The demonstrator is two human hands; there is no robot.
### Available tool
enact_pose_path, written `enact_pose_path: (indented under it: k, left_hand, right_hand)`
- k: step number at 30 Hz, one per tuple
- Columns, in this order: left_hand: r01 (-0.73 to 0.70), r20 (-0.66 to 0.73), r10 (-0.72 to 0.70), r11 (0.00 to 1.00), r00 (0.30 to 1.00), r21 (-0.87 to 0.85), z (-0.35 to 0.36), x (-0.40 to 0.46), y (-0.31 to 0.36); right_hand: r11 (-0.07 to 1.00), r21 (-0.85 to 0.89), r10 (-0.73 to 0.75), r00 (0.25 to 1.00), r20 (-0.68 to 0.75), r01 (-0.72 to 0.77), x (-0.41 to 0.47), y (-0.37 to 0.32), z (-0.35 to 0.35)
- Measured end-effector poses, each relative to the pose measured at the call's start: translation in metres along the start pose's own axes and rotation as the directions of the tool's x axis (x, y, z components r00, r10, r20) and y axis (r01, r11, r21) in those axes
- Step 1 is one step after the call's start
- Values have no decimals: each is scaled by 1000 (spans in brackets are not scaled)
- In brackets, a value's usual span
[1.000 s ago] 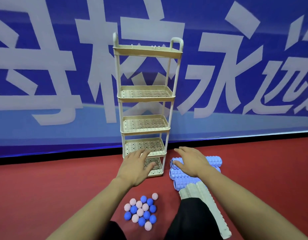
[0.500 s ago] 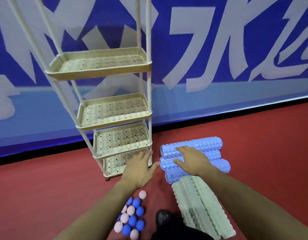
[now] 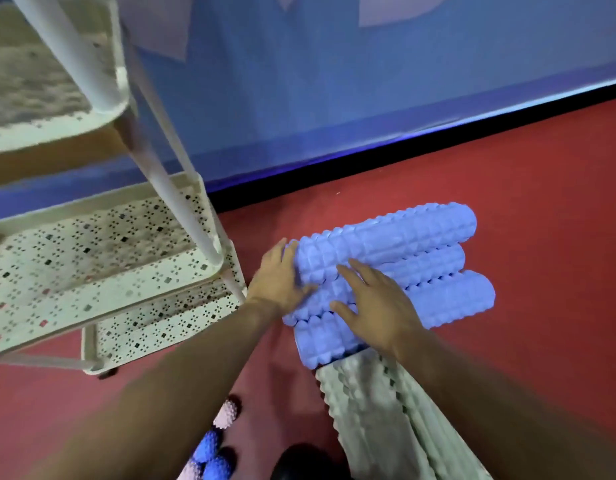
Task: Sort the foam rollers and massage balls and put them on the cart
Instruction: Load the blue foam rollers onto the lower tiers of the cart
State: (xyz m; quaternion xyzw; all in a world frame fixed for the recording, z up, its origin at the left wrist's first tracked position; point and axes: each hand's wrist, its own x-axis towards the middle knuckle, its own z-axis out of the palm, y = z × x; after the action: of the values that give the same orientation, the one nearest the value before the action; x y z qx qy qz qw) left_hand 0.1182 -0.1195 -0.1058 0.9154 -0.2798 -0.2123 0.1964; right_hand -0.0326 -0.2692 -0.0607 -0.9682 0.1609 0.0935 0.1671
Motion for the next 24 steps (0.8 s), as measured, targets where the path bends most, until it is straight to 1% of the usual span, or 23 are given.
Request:
enact_pose_path:
  k: [2,4,7,9,12,15,17,20,22,24]
  left_hand:
    - [-38,25,35,990,999,132,10,24,-1]
    - [-63,-13,68,972,998,224,17,38,0]
    - [-105,-73,132,950,989,295,19,39,7]
    - [-143,-81,176,939,981,314,14,28,16]
    - [-167,-58,194,936,979,310,-8,-11,34]
    - [-183,-38,202,941,979,286,-48,-65,55]
    - [-186,-62,211,944,976,272,-77,-105,62]
    - [-246,-97,277,936,956,250,-123,-167,58]
    - [-279,-141,325,921,935,270,-155,-209,47]
    - [-278,-175,337,915,925,292,-187,-256,34]
  right_hand:
    - [1000,22,1,1000,-22,0,4,9,12]
    - [999,34,-6,1000,-22,7,5,17,19]
    - [998,63,-5,999,-52,9,3,26,19]
    - [997,71,22,996,-88,-16,-3,31,11]
    - [998,45,46,993,-110,-41,-22,30,-16]
    - [1000,0,3,994,-110,-4,-50,19,-58]
    - [999,-33,-46,994,-96,43,-69,11,-88]
    - [993,-78,-95,991,-99,88,-97,-5,-127]
    - [990,-118,-97,986,-134,82,-116,-22,-148]
    - [987,-139,-107,977,-185,82,-136,-44,-165]
